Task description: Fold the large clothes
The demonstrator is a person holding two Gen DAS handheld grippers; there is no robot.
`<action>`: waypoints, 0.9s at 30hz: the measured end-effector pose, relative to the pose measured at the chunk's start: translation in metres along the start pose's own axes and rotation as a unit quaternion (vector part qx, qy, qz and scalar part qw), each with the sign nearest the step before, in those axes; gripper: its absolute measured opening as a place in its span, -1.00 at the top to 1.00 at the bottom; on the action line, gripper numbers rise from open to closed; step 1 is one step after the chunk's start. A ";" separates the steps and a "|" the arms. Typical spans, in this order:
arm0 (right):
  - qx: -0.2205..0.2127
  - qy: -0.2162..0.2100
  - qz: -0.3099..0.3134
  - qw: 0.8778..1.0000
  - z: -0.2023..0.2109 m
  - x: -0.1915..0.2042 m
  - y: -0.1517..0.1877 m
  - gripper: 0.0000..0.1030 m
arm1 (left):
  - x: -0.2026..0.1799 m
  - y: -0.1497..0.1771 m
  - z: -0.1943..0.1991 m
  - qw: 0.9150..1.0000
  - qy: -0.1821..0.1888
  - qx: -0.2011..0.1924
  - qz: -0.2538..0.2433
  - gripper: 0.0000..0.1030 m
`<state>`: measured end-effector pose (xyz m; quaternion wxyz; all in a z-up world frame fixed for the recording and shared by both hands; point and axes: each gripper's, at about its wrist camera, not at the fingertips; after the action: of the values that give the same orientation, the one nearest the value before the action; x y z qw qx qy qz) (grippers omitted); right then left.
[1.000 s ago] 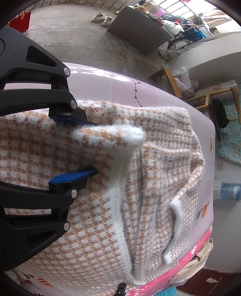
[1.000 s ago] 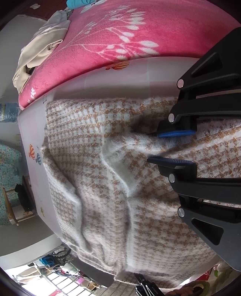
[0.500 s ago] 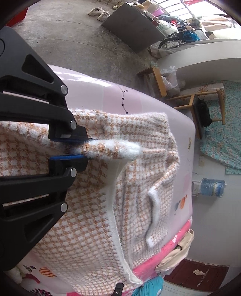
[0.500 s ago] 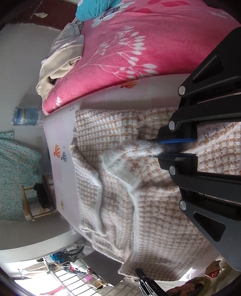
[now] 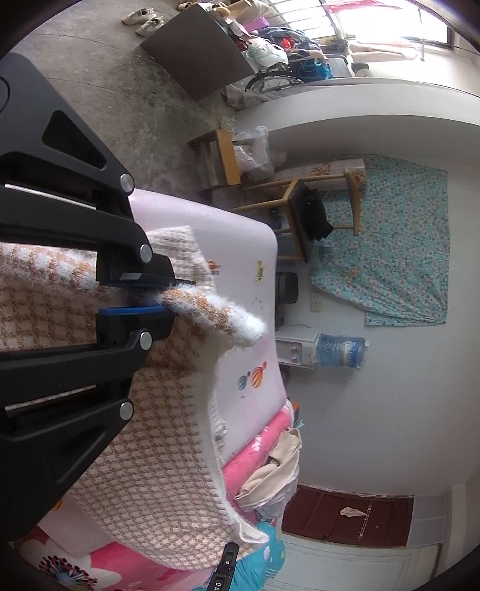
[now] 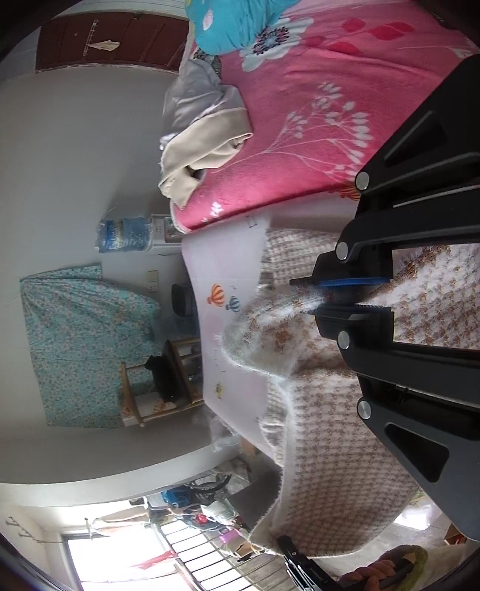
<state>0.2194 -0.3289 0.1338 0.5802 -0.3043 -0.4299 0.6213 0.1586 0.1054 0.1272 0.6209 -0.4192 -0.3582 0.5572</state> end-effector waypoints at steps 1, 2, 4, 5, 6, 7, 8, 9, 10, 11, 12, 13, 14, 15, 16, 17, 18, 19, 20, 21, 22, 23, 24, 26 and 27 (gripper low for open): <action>-0.007 -0.003 0.000 1.000 -0.009 -0.003 -0.011 0.85 | 0.003 -0.011 -0.011 1.000 0.000 -0.005 -0.002 0.87; -0.011 -0.007 -0.002 1.000 -0.021 -0.007 -0.021 0.85 | 0.006 -0.022 -0.023 1.000 -0.001 -0.008 -0.002 0.87; -0.010 -0.024 -0.018 1.000 -0.052 -0.018 -0.041 0.85 | 0.011 -0.043 -0.054 1.000 0.000 -0.006 -0.008 0.87; -0.004 -0.031 -0.027 0.999 -0.069 -0.023 -0.049 0.85 | 0.013 -0.051 -0.072 1.000 -0.002 -0.003 -0.011 0.87; 0.004 -0.036 -0.037 0.999 -0.090 -0.028 -0.055 0.85 | 0.015 -0.057 -0.092 1.000 0.000 0.007 -0.013 0.87; 0.018 -0.043 -0.047 0.998 -0.112 -0.033 -0.058 0.85 | 0.018 -0.061 -0.115 1.000 -0.001 0.020 -0.013 0.87; 0.033 -0.048 -0.059 0.997 -0.135 -0.039 -0.058 0.85 | 0.021 -0.061 -0.139 0.999 -0.002 0.037 -0.009 0.87; 0.049 -0.049 -0.067 0.995 -0.159 -0.042 -0.056 0.85 | 0.024 -0.059 -0.162 0.998 0.000 0.058 -0.004 0.87; 0.072 -0.051 -0.072 0.994 -0.183 -0.046 -0.051 0.85 | 0.029 -0.054 -0.185 0.997 -0.001 0.079 0.004 0.87; 0.095 -0.051 -0.083 0.991 -0.207 -0.052 -0.043 0.85 | 0.033 -0.045 -0.208 0.994 -0.002 0.105 0.012 0.86; 0.118 -0.054 -0.097 0.987 -0.227 -0.058 -0.032 0.83 | 0.037 -0.034 -0.229 0.991 -0.002 0.133 0.018 0.86; 0.146 -0.062 -0.117 0.980 -0.247 -0.065 -0.021 0.83 | 0.041 -0.022 -0.249 0.987 -0.005 0.162 0.026 0.82; 0.174 -0.065 -0.141 0.972 -0.263 -0.074 -0.009 0.81 | 0.046 -0.009 -0.267 0.981 -0.006 0.192 0.037 0.75; 0.195 -0.063 -0.165 0.965 -0.275 -0.083 0.001 0.71 | 0.052 0.004 -0.282 0.974 -0.008 0.220 0.048 0.67; 0.211 -0.063 -0.188 0.957 -0.282 -0.093 0.010 0.63 | 0.059 0.014 -0.291 0.969 -0.011 0.238 0.061 0.57; 0.217 -0.063 -0.207 0.952 -0.284 -0.102 0.016 0.53 | 0.066 0.020 -0.294 0.967 -0.010 0.240 0.078 0.40; 0.216 -0.069 -0.226 0.947 -0.283 -0.112 0.020 0.39 | 0.074 0.024 -0.292 0.967 -0.006 0.237 0.097 0.22; 0.210 -0.080 -0.250 0.942 -0.279 -0.121 0.023 0.26 | 0.083 0.025 -0.289 0.965 -0.005 0.234 0.115 0.12; 0.198 -0.091 -0.278 0.936 -0.273 -0.132 0.025 0.07 | 0.091 0.024 -0.286 0.964 -0.009 0.228 0.132 -0.02; 0.186 -0.094 -0.304 0.930 -0.266 -0.145 0.026 -0.04 | 0.099 0.024 -0.282 0.964 -0.010 0.223 0.147 -0.06; 0.177 -0.088 -0.323 0.925 -0.259 -0.155 0.028 -0.05 | 0.107 0.023 -0.278 0.963 -0.009 0.218 0.160 -0.07; 0.170 -0.079 -0.335 0.923 -0.252 -0.163 0.029 -0.05 | 0.112 0.023 -0.272 0.961 -0.010 0.214 0.172 -0.10; 0.163 -0.071 -0.340 0.924 -0.244 -0.169 0.027 -0.05 | 0.116 0.022 -0.266 0.961 -0.016 0.210 0.179 -0.09; 0.150 -0.062 -0.331 0.930 -0.224 -0.168 0.021 -0.05 | 0.119 0.014 -0.252 0.964 -0.027 0.198 0.178 -0.09; 0.141 -0.062 -0.321 0.935 -0.215 -0.164 0.017 -0.05 | 0.118 0.010 -0.241 0.966 -0.023 0.189 0.177 -0.11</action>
<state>0.4236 -0.4499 0.0033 0.7577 -0.0262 -0.4478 0.4739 0.3887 0.1940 0.0213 0.5720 -0.3380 -0.1810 0.7252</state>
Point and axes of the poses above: each gripper's, at about its wrist camera, not at the fingertips, and z roughly against the way its jaws point, x to its left, y to its underside, and after that the axes turned 7 degrees about -x, right-handed
